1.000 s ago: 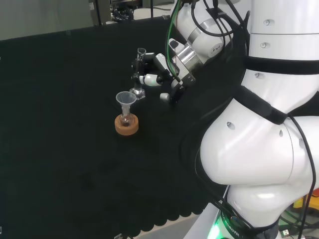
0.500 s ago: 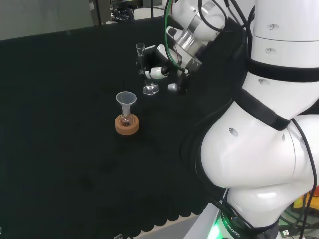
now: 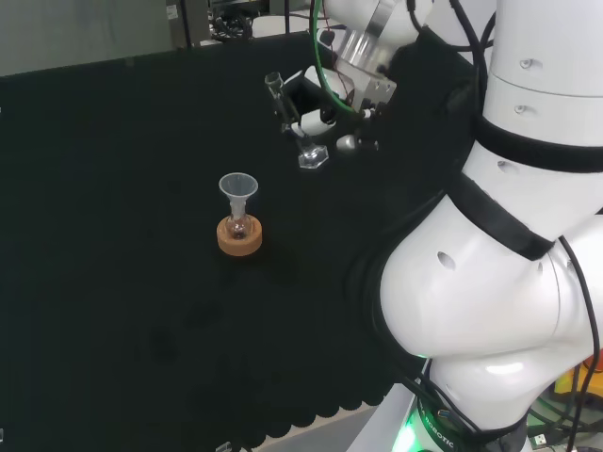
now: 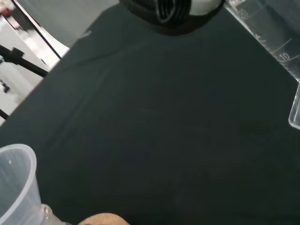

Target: Pick up the graduated cylinder.

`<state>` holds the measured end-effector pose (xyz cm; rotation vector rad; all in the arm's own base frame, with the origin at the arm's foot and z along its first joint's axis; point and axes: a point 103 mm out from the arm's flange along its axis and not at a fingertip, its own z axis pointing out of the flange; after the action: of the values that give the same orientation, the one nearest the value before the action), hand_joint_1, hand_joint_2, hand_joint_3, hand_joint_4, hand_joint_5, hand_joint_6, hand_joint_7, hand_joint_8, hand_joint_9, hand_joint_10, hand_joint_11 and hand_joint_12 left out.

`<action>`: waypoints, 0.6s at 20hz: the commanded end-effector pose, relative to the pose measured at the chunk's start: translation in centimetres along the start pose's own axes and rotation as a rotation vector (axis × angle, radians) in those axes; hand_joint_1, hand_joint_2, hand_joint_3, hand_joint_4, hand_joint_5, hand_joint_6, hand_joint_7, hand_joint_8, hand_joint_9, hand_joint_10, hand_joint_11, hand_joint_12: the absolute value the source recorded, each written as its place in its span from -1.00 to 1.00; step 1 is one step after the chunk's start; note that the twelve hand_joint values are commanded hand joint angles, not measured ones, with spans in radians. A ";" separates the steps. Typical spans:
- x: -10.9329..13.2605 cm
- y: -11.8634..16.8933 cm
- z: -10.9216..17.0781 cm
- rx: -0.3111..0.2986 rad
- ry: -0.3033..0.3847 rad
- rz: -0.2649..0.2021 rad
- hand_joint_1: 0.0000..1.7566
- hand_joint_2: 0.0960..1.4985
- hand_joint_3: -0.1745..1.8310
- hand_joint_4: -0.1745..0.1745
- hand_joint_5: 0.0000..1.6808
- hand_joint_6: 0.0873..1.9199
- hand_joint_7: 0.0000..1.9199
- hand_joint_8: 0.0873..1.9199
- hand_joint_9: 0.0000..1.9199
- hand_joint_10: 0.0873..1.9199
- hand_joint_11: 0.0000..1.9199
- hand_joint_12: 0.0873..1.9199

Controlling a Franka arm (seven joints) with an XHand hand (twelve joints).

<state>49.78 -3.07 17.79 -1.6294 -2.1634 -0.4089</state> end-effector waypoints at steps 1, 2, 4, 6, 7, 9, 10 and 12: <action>0.4 -3.0 -2.1 0.071 -0.075 0.047 0.70 0.42 -0.82 -0.90 0.21 -0.11 -0.16 0.19 0.13 -0.01 0.05 -0.15; 0.5 -3.4 -2.2 0.079 -0.080 0.054 0.70 0.42 -0.82 -0.90 0.21 -0.11 -0.16 0.19 0.13 -0.01 0.05 -0.15; 0.5 -4.5 -2.4 0.100 -0.095 0.069 0.70 0.42 -0.82 -0.90 0.21 -0.11 -0.16 0.19 0.13 -0.01 0.05 -0.15; 0.6 -5.3 -2.4 0.120 -0.107 0.081 0.70 0.42 -0.82 -0.90 0.21 -0.11 -0.16 0.19 0.13 -0.01 0.05 -0.15; 0.8 -5.7 -2.4 0.132 -0.111 0.085 0.70 0.42 -0.82 -0.90 0.21 -0.11 -0.15 0.19 0.13 -0.01 0.05 -0.15; 1.1 -6.5 -2.4 0.153 -0.117 0.092 0.70 0.42 -0.82 -0.90 0.21 -0.11 -0.15 0.19 0.13 -0.01 0.05 -0.15; 1.3 -6.8 -2.3 0.163 -0.120 0.096 0.70 0.42 -0.82 -0.90 0.21 -0.11 -0.15 0.19 0.13 -0.01 0.05 -0.15; 1.7 -7.4 -2.1 0.191 -0.128 0.102 0.70 0.42 -0.82 -0.90 0.21 -0.11 -0.15 0.19 0.13 -0.01 0.05 -0.15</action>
<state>44.27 -4.92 20.34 -1.6981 -2.1408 -0.1435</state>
